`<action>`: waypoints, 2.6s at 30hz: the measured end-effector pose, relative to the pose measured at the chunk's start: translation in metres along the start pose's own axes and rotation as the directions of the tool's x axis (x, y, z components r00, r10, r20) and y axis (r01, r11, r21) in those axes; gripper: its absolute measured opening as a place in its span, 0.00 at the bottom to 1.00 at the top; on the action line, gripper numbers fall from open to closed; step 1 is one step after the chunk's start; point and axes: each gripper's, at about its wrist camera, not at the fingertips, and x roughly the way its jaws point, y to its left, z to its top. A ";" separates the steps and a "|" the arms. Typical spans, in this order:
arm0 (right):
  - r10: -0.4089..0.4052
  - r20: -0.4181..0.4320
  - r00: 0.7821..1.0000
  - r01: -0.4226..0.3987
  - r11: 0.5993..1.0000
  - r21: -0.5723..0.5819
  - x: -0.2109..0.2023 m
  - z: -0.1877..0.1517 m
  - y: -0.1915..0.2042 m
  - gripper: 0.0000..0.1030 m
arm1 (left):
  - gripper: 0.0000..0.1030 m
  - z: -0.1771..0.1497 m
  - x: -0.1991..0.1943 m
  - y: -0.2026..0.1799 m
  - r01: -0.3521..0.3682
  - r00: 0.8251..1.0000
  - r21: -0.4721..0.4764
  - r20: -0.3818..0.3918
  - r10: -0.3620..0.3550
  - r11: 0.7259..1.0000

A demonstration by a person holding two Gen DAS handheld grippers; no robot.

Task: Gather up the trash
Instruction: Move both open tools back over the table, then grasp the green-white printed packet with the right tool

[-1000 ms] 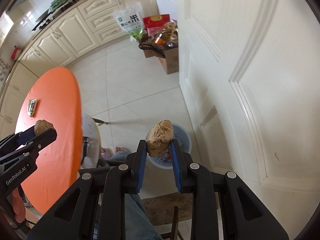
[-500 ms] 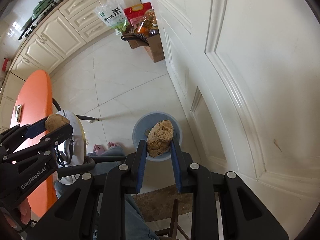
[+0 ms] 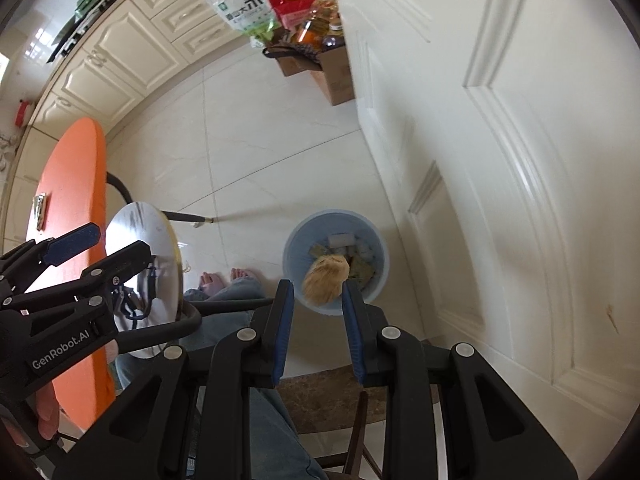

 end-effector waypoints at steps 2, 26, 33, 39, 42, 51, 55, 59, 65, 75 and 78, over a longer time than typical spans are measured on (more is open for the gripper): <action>0.004 -0.017 1.000 -0.004 1.000 0.000 0.004 0.002 0.004 0.35 | 0.61 -0.003 -0.003 0.004 -0.001 1.000 -0.006 -0.002 0.001 1.000; -0.039 0.048 0.998 0.042 0.998 -0.052 -0.030 -0.012 0.050 0.59 | 0.61 -0.057 -0.047 0.079 0.035 0.999 -0.132 0.041 -0.030 0.991; -0.025 0.050 0.998 0.032 0.988 -0.152 -0.034 -0.021 0.105 0.59 | 0.63 -0.095 -0.070 0.137 0.032 0.997 -0.231 0.081 -0.014 0.972; 0.027 0.053 0.998 -0.015 0.975 -0.220 -0.034 -0.025 0.158 0.63 | 0.67 -0.132 -0.085 0.192 0.017 0.994 -0.329 0.106 0.019 0.944; 0.061 0.058 0.996 -0.044 0.964 -0.264 -0.034 -0.027 0.190 0.74 | 0.67 -0.154 -0.088 0.227 0.006 0.994 -0.390 0.105 0.038 0.921; 0.090 0.027 0.996 -0.072 0.913 -0.401 -0.012 -0.014 0.300 0.82 | 0.67 -0.199 -0.094 0.326 -0.037 0.991 -0.555 0.087 0.102 0.831; 0.105 -0.009 0.994 -0.097 0.884 -0.457 0.010 -0.004 0.351 0.82 | 0.67 -0.208 -0.089 0.367 -0.051 0.992 -0.603 0.064 0.112 0.796; 0.116 -0.047 0.992 -0.124 0.869 -0.480 0.034 0.009 0.390 0.82 | 0.67 -0.203 -0.078 0.402 -0.058 0.993 -0.633 0.045 0.112 0.772; 0.123 -0.084 0.989 -0.148 0.865 -0.479 0.069 0.037 0.434 0.82 | 0.67 -0.188 -0.047 0.453 -0.050 0.997 -0.663 0.010 0.075 0.747; 0.095 -0.124 0.988 -0.142 0.872 -0.469 0.112 0.071 0.478 0.82 | 0.67 -0.169 -0.021 0.507 -0.018 0.999 -0.683 0.013 0.036 0.730; 0.086 -0.139 0.987 -0.143 0.864 -0.483 0.116 0.068 0.493 0.82 | 0.68 -0.169 -0.015 0.511 -0.014 0.999 -0.685 0.012 0.031 0.729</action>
